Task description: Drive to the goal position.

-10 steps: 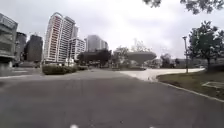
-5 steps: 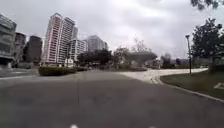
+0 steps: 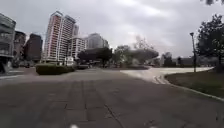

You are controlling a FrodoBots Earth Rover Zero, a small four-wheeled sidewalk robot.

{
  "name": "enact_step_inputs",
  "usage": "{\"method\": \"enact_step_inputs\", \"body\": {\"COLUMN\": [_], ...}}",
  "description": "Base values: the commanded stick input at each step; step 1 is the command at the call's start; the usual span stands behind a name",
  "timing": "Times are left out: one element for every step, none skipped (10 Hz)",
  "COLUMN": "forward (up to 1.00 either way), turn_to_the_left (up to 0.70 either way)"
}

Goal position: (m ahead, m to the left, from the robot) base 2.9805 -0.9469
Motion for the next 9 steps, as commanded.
{"method": "enact_step_inputs", "body": {"forward": [1.0,1.0,1.0,1.0,1.0,1.0,1.0,1.0,1.0], "turn_to_the_left": [0.0,-0.06,-0.15,-0.29,-0.38,-0.33,-0.16,0.0,0.0]}}
